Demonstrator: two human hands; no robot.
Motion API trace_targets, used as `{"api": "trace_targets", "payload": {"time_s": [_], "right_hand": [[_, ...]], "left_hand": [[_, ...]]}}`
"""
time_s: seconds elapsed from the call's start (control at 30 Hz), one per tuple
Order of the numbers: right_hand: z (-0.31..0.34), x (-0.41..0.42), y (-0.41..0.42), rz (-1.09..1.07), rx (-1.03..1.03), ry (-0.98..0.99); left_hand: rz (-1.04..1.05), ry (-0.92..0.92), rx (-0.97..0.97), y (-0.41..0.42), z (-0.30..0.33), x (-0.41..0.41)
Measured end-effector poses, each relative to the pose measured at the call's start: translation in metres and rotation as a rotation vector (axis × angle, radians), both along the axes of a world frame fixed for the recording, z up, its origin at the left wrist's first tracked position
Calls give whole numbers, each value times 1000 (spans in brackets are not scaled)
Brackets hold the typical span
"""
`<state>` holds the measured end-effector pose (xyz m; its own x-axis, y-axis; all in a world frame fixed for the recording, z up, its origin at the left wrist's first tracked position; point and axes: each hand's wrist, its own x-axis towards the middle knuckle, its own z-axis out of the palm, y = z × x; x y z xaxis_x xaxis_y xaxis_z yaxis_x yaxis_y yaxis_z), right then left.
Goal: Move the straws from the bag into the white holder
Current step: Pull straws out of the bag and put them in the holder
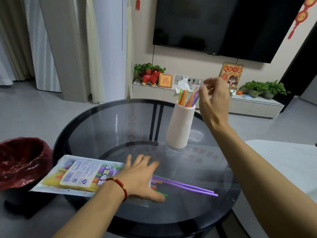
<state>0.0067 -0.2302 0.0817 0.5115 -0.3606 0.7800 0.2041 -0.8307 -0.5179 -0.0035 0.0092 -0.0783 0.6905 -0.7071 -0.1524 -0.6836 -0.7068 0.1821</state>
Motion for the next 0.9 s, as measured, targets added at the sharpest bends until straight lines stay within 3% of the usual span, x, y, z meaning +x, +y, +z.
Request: {"api": "trace_targets", "payload": {"time_s": [0.07, 0.23, 0.3, 0.47, 0.57, 0.7, 0.77, 0.9], "right_hand": [[-27, -24, 4, 186, -12, 86], [-123, -72, 5, 378, -436, 1046], [-143, -84, -5, 373, -487, 1247], [-154, -89, -15, 405, -523, 1219], [-165, -87, 5, 398, -525, 1080], [-170, -85, 28, 415, -312, 852], [-173, -86, 40, 433, -285, 844], [-181, -85, 63, 402, -430, 897]], "left_hand": [[-20, 63, 115, 14, 1, 0], [-34, 161, 178, 29, 5, 3], [-41, 180, 211, 33, 7, 2], [-26, 141, 174, 32, 5, 4], [-28, 92, 95, 25, 5, 3], [-41, 35, 38, 13, 3, 0], [-34, 21, 13, 9, 3, -2], [-17, -53, -55, 9, 4, -1]]}}
